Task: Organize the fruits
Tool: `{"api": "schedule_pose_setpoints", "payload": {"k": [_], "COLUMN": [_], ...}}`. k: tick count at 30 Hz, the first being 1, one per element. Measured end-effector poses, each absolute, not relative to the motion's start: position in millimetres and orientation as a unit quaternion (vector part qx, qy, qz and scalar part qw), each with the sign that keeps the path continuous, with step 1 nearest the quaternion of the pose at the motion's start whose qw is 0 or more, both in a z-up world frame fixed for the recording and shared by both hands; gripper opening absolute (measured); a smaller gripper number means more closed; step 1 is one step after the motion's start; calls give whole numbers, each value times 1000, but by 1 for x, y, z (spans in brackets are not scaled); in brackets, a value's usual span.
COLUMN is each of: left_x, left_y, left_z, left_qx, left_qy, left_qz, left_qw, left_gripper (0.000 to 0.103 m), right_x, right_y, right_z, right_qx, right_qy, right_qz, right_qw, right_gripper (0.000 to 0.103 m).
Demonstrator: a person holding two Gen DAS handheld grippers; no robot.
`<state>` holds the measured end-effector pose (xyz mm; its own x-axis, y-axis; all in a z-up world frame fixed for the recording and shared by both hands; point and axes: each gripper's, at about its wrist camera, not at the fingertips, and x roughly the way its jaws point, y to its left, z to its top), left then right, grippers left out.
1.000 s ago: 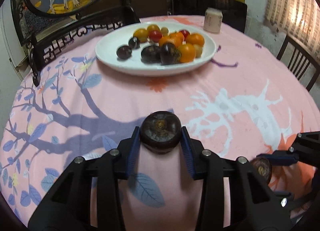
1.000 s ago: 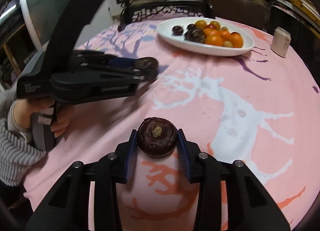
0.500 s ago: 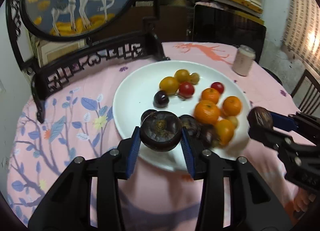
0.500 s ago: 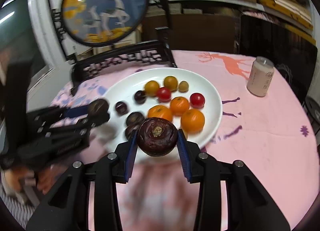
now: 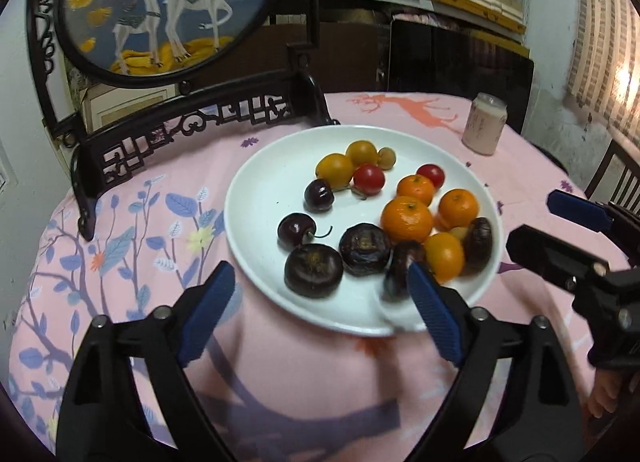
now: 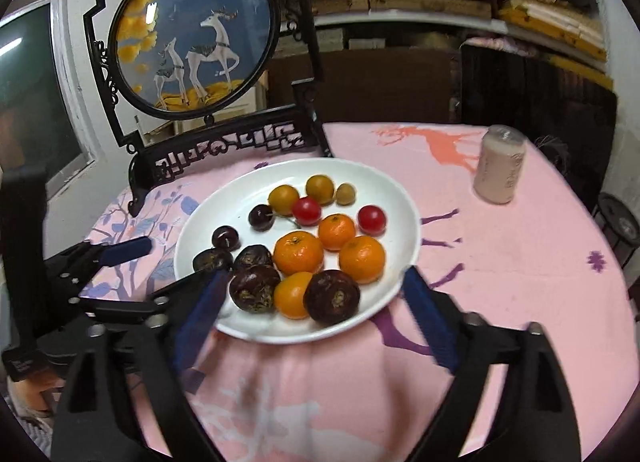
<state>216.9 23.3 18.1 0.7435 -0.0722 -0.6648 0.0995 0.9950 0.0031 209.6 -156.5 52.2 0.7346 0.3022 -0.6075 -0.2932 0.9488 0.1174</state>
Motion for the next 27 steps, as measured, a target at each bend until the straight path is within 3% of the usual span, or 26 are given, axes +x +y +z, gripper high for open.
{"api": "schedule_pose_setpoints", "payload": {"k": [4,27], "left_x": [193,123], "left_y": [24,18], "left_z": [23,25], "left_qx": [20,-1], "left_qy": [342,336], "left_qz": [-23,-22], "left_qw": [939,942], "left_gripper": [100,101], "right_x": [191,124], "right_y": [-156,-180], "right_z": [54,41], "right_qx": [-11,12], "right_qy": [324,336], "right_qz": [137,99], "right_qw": [936,937], "right_gripper": [99,101]}}
